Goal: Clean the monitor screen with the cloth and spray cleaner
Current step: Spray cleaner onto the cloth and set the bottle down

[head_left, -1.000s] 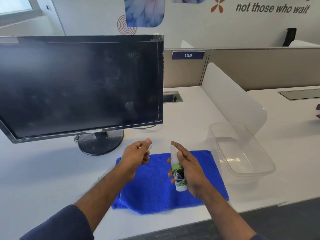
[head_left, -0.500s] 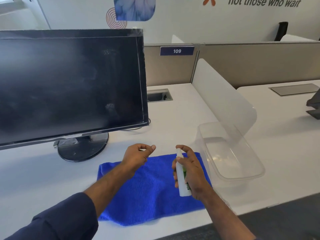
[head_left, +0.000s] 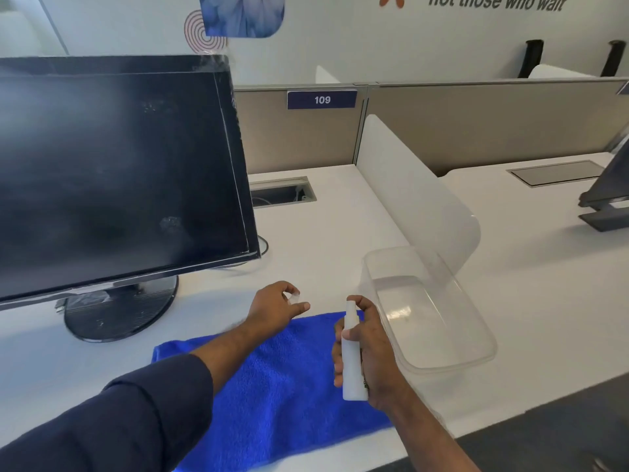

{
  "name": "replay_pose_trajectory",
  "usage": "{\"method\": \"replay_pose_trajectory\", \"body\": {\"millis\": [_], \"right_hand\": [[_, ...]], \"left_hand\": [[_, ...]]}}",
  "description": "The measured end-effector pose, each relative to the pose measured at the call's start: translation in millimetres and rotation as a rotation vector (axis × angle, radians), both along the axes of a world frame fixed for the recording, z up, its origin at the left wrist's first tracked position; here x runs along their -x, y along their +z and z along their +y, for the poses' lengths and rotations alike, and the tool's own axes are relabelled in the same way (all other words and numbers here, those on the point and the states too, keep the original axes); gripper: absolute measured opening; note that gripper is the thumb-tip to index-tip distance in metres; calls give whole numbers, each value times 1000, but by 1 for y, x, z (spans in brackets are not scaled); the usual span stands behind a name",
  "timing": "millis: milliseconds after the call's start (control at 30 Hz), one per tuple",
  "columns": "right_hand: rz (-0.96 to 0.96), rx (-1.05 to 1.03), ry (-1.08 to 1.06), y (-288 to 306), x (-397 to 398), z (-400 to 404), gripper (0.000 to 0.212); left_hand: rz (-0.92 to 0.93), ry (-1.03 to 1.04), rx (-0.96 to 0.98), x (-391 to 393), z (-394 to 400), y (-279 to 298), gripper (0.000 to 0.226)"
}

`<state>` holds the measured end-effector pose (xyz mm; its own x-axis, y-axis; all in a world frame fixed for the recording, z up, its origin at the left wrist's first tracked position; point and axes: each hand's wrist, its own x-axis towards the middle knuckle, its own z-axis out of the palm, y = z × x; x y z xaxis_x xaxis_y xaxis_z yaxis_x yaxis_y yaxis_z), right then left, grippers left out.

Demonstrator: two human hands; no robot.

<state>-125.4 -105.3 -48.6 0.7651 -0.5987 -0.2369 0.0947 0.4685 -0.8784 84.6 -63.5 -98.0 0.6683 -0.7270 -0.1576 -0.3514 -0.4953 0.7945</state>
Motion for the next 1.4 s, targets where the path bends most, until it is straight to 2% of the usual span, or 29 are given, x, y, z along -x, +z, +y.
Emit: {"method": "replay_pose_trajectory", "body": {"millis": [167, 267, 367, 500, 700, 833, 933, 1000, 1133, 1300, 1400], "right_hand": [[-199, -253, 143, 2, 5, -3, 50], [-191, -270, 164, 0, 4, -2, 54], [-161, -266, 127, -5, 4, -4, 49], [-73, -210, 64, -10, 3, -7, 47], [173, 36, -46, -15, -4, -10, 42], [273, 160, -80, -17, -10, -10, 45], [298, 214, -86, -19, -10, -8, 49], [302, 235, -86, -22, -8, -7, 50], [276, 240, -101, -25, -4, -4, 56], [288, 186, -114, -28, 1, -3, 64], [273, 162, -120, -28, 7, -5, 63]], "left_hand": [[-56, -10, -53, 4, -16, -10, 34], [-119, -42, -97, 6, -20, -17, 34], [-168, -64, -140, 4, -23, -21, 35], [-192, -58, -165, 1, -25, -25, 36], [-285, -138, -235, 1, -29, -24, 46], [-313, -203, -251, 1, -36, -16, 38], [-253, -149, -215, -1, -35, -17, 20], [-214, -119, -192, -3, -33, -19, 17], [-173, -97, -150, -5, -30, -24, 26], [-106, -60, -140, -4, -20, -18, 55], [-176, 16, -65, 2, 4, -7, 45]]}}
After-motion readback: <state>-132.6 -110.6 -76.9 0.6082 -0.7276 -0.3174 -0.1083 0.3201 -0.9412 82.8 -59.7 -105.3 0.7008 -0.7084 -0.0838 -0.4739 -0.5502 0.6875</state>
